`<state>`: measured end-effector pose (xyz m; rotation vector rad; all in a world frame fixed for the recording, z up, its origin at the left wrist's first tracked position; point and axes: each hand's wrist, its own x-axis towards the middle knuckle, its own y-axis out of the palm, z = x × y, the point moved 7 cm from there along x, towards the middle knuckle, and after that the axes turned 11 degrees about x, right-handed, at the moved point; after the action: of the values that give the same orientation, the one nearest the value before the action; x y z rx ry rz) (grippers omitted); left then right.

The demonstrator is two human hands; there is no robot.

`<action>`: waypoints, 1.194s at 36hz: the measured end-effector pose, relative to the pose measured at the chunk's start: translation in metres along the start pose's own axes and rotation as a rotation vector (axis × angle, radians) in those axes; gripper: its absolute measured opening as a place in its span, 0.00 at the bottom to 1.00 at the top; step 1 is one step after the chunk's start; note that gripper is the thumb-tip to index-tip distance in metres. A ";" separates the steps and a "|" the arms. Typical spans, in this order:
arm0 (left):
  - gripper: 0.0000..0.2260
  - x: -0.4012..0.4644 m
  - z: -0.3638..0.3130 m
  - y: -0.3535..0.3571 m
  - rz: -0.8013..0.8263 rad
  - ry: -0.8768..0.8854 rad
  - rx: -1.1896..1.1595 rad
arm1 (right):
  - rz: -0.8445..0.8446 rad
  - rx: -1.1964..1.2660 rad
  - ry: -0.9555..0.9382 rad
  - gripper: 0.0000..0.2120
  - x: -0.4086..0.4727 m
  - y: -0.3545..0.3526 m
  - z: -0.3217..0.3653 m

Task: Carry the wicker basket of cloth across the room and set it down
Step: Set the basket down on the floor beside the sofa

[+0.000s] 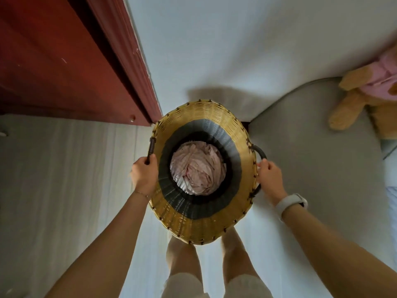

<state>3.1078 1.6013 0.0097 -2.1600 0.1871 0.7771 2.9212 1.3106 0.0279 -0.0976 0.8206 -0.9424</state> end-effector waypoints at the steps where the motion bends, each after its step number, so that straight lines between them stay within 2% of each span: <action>1: 0.16 0.005 0.001 0.010 -0.004 -0.004 0.012 | 0.005 -0.008 0.004 0.12 0.013 0.001 -0.005; 9: 0.17 0.021 0.010 0.088 0.026 -0.009 0.077 | 0.091 -0.125 0.108 0.09 0.099 0.001 -0.049; 16: 0.17 0.018 -0.019 0.110 0.004 -0.044 0.139 | 0.100 -0.337 -0.049 0.16 0.155 -0.028 -0.012; 22: 0.10 -0.012 -0.011 0.147 0.155 -0.178 0.083 | 0.157 -0.530 -0.249 0.15 0.190 -0.019 0.053; 25: 0.11 -0.037 -0.005 0.165 0.211 -0.160 0.154 | 0.187 -0.577 -0.344 0.16 0.201 -0.001 0.074; 27: 0.14 -0.047 -0.005 0.172 0.216 -0.142 0.237 | 0.219 -0.589 -0.429 0.18 0.203 0.015 0.083; 30: 0.20 -0.047 0.001 0.174 0.204 -0.214 0.257 | 0.248 -0.534 -0.490 0.21 0.196 0.027 0.081; 35: 0.14 -0.022 0.005 0.173 0.279 -0.301 0.152 | 0.186 -0.450 -0.476 0.25 0.190 0.014 0.052; 39: 0.14 -0.015 0.006 0.181 0.327 -0.373 0.029 | 0.145 -0.447 -0.454 0.18 0.203 0.020 0.060; 43: 0.19 -0.026 0.005 0.185 0.237 -0.328 0.097 | 0.115 -0.682 -0.520 0.12 0.214 0.039 0.096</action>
<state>3.0142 1.4802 -0.0982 -1.9077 0.3063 1.2196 3.0789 1.1481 -0.0450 -0.8426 0.6186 -0.4575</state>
